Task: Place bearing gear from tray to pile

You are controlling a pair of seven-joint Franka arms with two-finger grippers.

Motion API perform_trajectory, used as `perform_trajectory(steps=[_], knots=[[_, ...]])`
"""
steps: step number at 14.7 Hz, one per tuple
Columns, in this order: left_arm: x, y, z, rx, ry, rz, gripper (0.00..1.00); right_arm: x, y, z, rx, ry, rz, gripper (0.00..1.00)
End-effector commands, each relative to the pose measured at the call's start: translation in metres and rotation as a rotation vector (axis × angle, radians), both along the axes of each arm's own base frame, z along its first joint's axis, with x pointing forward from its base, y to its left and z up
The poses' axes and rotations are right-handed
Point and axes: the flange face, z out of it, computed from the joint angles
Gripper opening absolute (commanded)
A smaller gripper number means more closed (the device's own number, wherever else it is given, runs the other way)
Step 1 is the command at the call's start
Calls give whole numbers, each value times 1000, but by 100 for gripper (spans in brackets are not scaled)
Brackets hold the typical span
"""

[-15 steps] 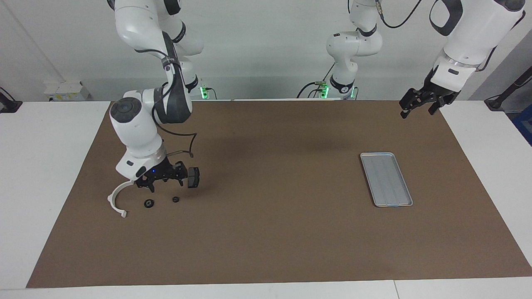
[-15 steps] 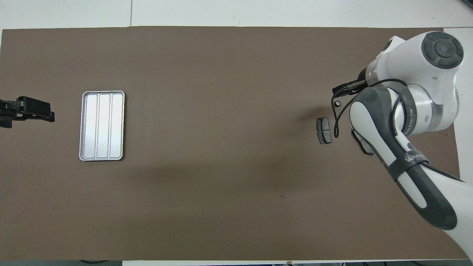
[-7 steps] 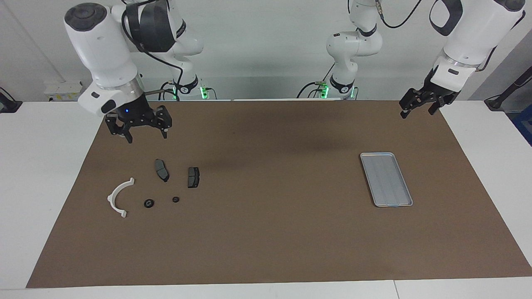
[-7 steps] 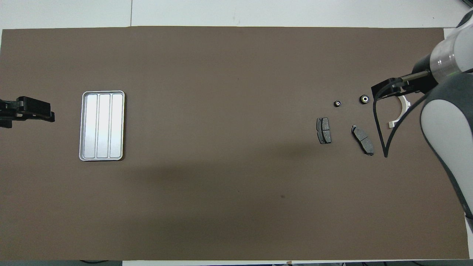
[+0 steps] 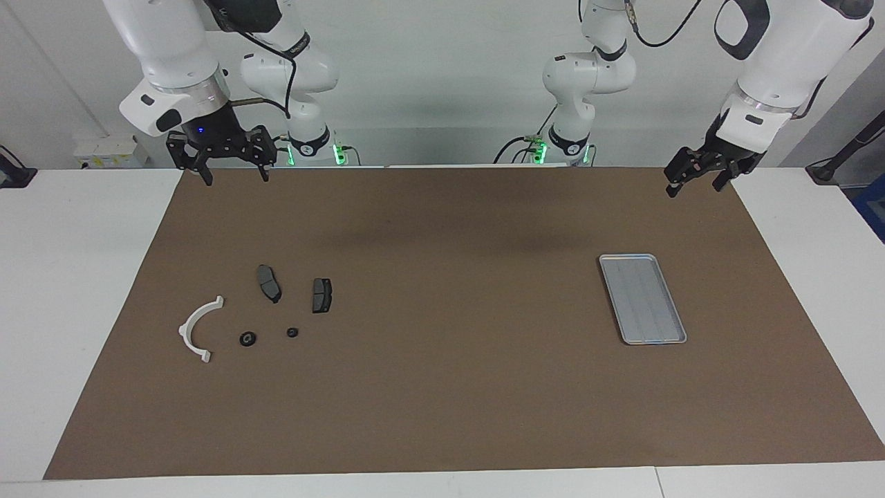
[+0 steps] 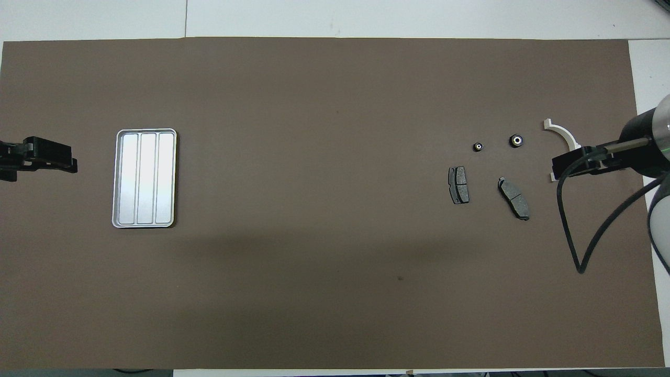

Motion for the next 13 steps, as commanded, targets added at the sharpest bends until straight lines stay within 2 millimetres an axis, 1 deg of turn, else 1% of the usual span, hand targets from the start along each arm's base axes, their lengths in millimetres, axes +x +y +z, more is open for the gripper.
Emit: perform_trajectory(steps=[1, 6, 10, 13], knots=[[-2, 0, 0, -13, 14, -5, 100, -3, -4, -2, 2, -18, -25, 100], [-1, 1, 0, -13, 14, -4, 100, -6, -4, -4, 7, 7, -29, 100], [-2, 0, 0, -13, 14, -5, 100, -6, 0, -7, 26, 16, -47, 100], [-2, 0, 0, -13, 14, -5, 100, -7, 0, -6, 25, 13, -68, 100]])
